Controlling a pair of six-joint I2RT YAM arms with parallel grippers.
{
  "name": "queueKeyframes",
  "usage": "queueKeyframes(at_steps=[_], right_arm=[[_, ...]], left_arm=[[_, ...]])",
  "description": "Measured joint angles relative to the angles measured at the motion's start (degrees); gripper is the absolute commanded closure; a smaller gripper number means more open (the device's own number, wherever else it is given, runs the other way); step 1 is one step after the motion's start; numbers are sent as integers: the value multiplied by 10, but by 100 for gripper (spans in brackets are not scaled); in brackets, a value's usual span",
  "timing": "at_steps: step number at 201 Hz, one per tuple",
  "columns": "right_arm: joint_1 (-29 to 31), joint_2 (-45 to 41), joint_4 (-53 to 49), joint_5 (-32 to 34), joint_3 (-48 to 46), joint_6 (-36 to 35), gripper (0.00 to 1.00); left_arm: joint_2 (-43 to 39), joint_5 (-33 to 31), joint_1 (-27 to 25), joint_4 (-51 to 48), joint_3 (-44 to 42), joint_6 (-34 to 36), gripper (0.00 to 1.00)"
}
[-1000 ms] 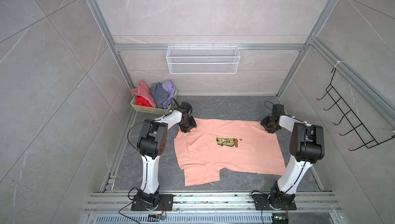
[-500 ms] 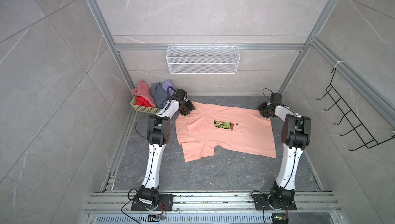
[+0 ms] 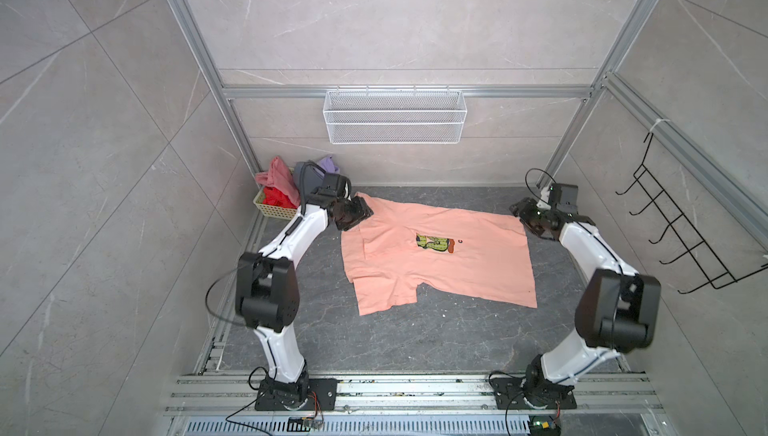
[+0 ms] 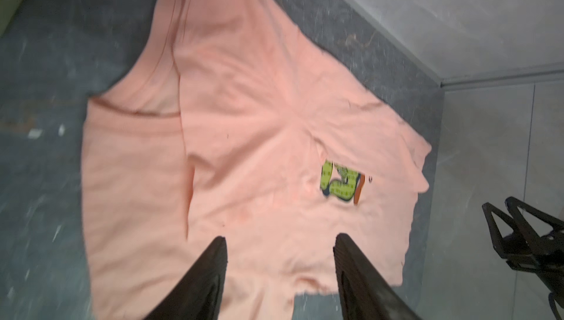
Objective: Fold and stack the t-shirts
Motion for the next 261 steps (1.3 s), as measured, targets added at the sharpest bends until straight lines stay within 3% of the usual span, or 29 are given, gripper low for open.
queueKeyframes(at_steps=[47,90,134,171,207,261], right_arm=[[-1,-170,-127,79,-141,4,18],[-34,-244,-188,101,-227,21,17],[-76,-249,-213,92,-269,36,17],[-107,-246,-235,80,-283,36,17],[-147,-249,-250,67,-303,35,17],[-164,-209,-195,30,-340,38,22]], left_arm=[[-151,-39,-50,-52,-251,-42,43],[-221,-41,-88,-74,-384,-116,44],[-210,-27,-97,-44,-408,-155,46],[-173,-9,-99,-10,-409,-172,55],[-140,-1,-111,2,-409,-182,58],[-110,21,-117,29,-397,-191,88]])
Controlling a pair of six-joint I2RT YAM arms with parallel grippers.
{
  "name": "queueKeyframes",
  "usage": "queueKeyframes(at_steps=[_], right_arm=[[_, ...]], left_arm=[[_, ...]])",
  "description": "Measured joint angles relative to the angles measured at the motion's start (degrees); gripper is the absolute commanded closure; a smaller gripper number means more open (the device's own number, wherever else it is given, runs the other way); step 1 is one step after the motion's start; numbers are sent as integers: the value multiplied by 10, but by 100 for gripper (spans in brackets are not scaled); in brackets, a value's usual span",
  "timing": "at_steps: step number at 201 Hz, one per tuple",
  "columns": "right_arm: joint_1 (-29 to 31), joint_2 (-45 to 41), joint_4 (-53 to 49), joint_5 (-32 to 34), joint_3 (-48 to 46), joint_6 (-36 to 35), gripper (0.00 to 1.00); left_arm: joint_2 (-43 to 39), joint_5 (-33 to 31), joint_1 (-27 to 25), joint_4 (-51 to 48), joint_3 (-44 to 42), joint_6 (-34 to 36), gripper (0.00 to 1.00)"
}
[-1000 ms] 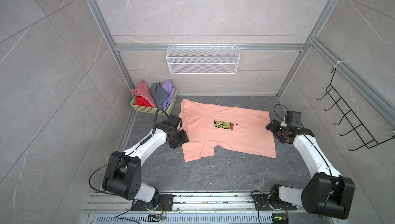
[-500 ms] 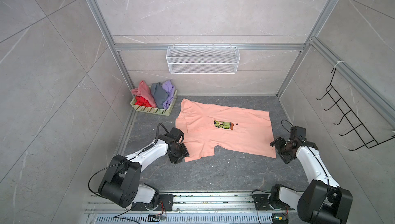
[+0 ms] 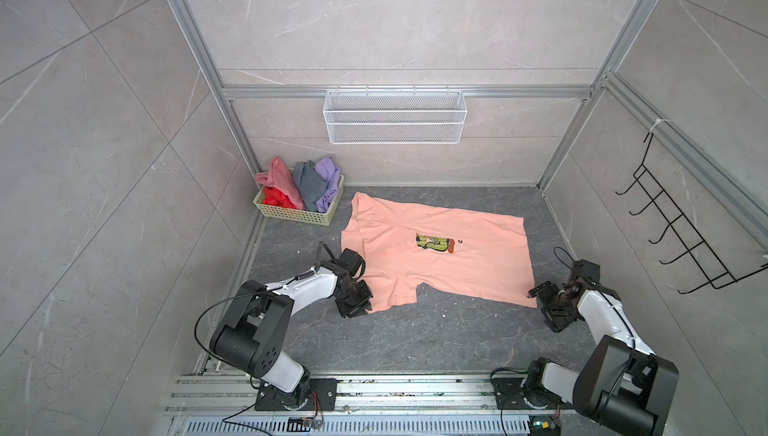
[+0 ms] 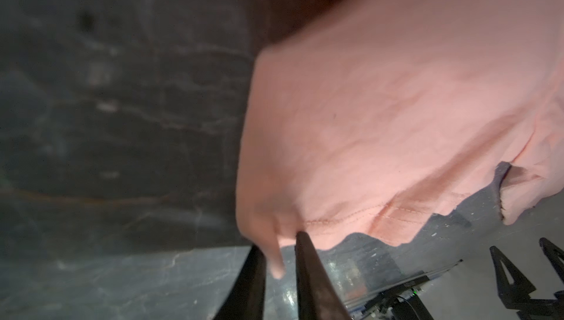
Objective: Fold and stack the t-shirts
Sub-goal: 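Grasp the near hem corners with both grippers and lift them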
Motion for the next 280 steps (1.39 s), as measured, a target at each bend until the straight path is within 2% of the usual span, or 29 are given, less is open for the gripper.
queueKeyframes(at_steps=[24,65,92,108,131,172,203,225,252,280], right_arm=[[0,17,17,-9,-5,5,23],[9,52,40,-9,-2,13,26],[39,87,48,4,23,25,28],[61,114,51,17,44,31,33],[78,145,51,35,69,43,45],[85,156,60,55,70,54,84],[87,154,68,58,67,55,100],[92,139,55,58,63,56,100],[93,80,25,54,62,56,100],[93,44,5,43,75,62,100]], left_arm=[[1,-1,0,8,0,-1,100],[-16,-3,0,2,2,-2,100],[-49,-14,0,-2,5,-2,100],[-73,-19,0,-5,10,-2,100],[-104,-31,0,-10,18,-3,100],[-147,-49,0,-27,19,-11,100],[-159,-61,0,-41,19,-16,100],[-172,-64,-2,-59,19,-21,100],[-207,-67,-6,-87,26,-26,100],[-198,-72,-6,-125,96,-8,100]])
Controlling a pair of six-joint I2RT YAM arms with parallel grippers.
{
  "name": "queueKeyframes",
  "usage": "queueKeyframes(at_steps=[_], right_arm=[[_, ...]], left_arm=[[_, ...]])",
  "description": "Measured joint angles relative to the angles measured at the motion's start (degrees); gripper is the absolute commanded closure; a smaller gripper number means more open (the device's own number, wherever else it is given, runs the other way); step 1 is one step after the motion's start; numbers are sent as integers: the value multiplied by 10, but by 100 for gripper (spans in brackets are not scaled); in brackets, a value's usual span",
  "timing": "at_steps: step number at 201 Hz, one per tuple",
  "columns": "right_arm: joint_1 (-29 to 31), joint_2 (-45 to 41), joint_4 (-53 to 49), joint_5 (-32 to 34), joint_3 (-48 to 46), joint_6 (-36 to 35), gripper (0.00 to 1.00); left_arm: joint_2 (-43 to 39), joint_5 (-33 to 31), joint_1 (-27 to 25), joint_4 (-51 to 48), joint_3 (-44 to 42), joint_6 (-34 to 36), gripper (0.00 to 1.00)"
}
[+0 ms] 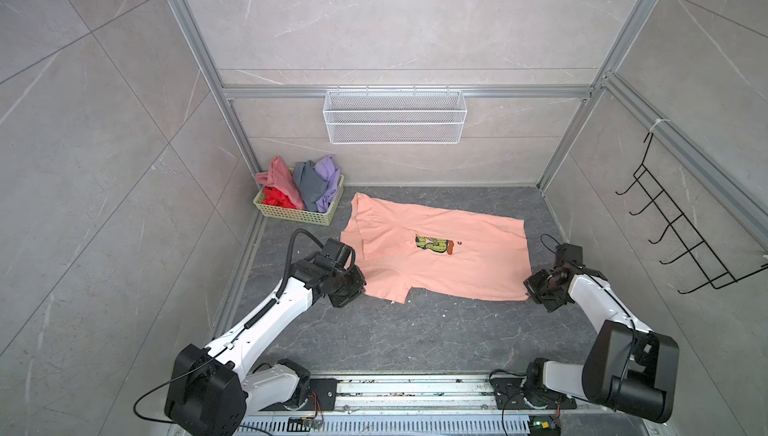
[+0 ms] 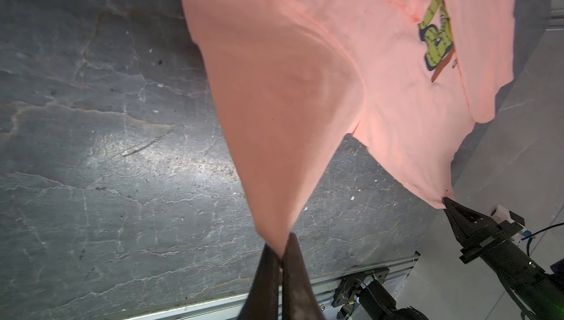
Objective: Fold and stack the t-shirts
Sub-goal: 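Grasp the near hem corners with both grippers and lift them, then carry the held hem over the shirt toward its far edge with both grippers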
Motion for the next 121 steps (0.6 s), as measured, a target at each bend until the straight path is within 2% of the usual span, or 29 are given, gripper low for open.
queueKeyframes(at_steps=[41,84,121], right_arm=[[0,32,8,-14,68,22,100],[0,149,40,-27,148,42,100],[1,235,55,-35,209,54,100]], left_arm=[[127,-12,5,-19,182,93,100],[301,-35,43,-51,372,216,100],[415,-34,76,-71,518,289,100]])
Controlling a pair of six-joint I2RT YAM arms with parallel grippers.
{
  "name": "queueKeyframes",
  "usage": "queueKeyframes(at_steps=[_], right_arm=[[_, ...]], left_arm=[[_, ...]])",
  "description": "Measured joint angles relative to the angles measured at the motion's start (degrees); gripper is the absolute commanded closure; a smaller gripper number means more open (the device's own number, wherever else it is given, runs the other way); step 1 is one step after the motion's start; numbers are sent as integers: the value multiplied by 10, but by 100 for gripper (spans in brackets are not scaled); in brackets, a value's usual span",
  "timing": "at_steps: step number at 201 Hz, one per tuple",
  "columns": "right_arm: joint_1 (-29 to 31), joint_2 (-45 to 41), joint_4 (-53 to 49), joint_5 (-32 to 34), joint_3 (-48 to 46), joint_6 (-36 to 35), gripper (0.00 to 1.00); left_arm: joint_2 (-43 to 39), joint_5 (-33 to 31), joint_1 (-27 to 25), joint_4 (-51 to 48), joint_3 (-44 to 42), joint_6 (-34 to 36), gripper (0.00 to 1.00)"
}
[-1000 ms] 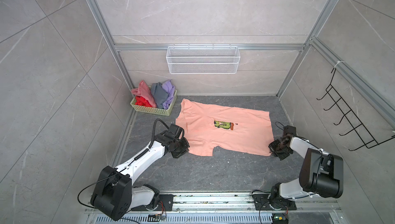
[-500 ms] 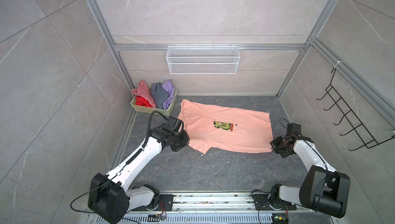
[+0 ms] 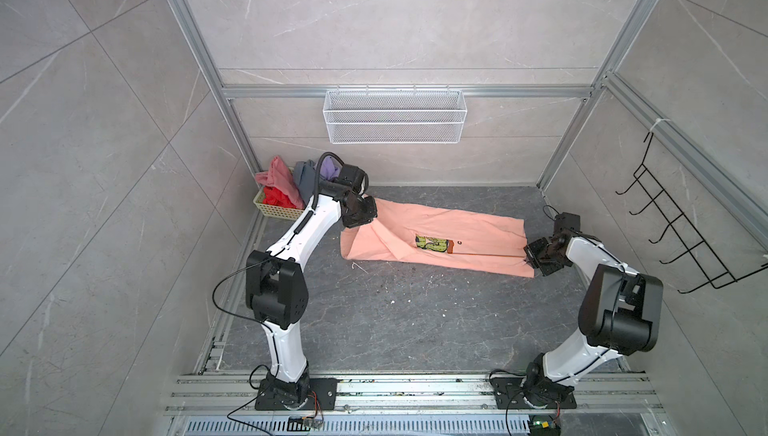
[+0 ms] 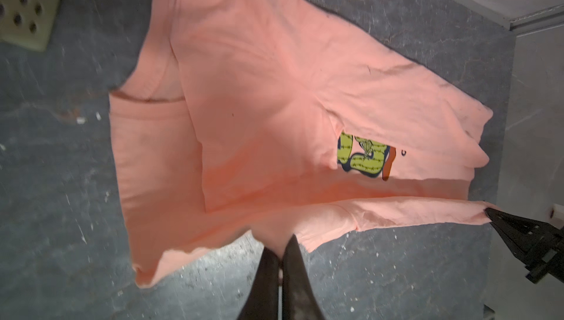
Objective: Fold and stack the t-shirts
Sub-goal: 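Carry the held hem over the shirt toward its far edge with both grippers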
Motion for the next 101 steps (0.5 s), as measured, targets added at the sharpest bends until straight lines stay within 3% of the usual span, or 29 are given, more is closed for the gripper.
queueKeyframes(at_steps=[65,83,101], right_arm=[[0,96,10,-7,76,23,99],[1,117,14,-12,99,29,79],[1,121,45,-18,104,33,61]], left_arm=[[162,5,10,-49,241,86,100],[189,16,23,-50,257,90,97],[210,26,42,-43,260,89,80]])
